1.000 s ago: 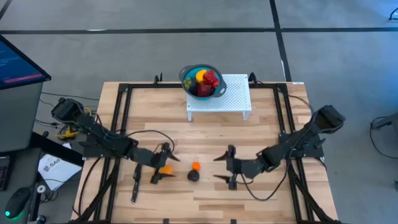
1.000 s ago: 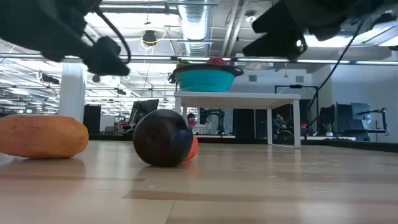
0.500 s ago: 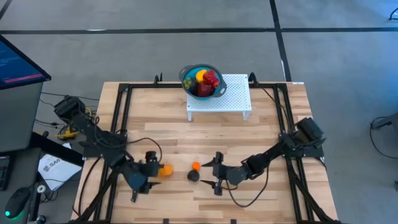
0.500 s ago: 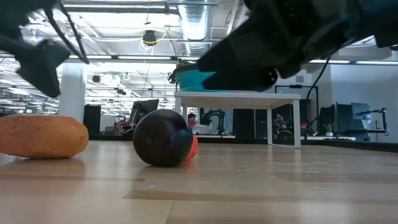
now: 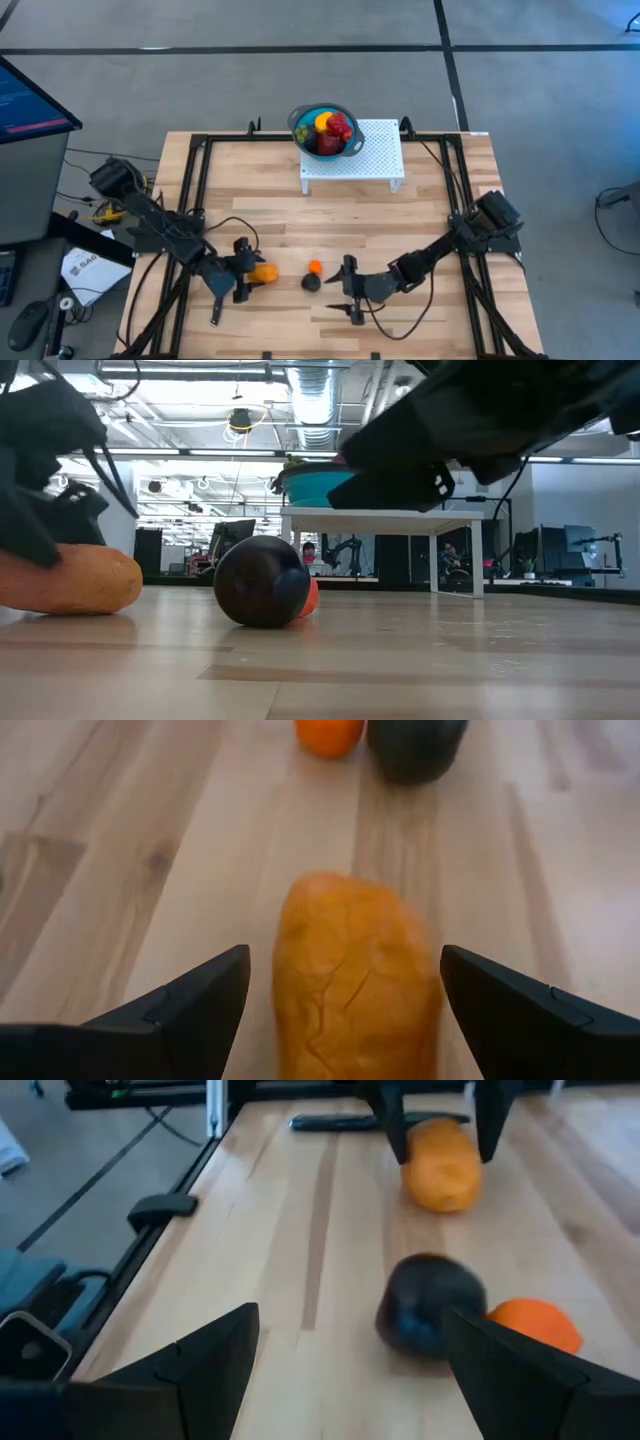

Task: Pick & Place Fruit
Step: Put the potato into the blue strainer bowl on the shelf

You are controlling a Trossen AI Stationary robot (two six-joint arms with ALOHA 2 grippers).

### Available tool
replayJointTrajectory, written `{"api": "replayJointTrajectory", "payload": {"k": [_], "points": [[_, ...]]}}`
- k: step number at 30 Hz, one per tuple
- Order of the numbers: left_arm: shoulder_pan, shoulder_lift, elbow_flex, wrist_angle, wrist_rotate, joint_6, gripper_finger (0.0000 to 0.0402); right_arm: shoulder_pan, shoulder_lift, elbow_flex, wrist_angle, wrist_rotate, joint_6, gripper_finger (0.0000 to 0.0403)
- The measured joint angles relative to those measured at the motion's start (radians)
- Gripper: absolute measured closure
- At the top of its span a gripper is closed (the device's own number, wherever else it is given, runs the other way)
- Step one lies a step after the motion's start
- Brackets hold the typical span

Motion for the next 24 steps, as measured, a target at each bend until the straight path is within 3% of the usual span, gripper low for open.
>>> {"api": "replayJointTrajectory", "payload": {"k": [10,19,24], "points": [[0.0,0.173,0.004,0.191,0.001,-0.075,0.009,0.027,-0.001,0.0,-0.041,-0.002,0.019,0.0097],[-0.022,0.198,0.061,0.21,0.0,-0.101,0.0168,0.027,-0.001,0.0,-0.043,-0.023,0.028,0.0097],[-0.014,0.198,0.07,0.343,-0.091,-0.026,0.0151,0.02,-0.001,0.0,-0.039,-0.023,0.036,0.0097]]}}
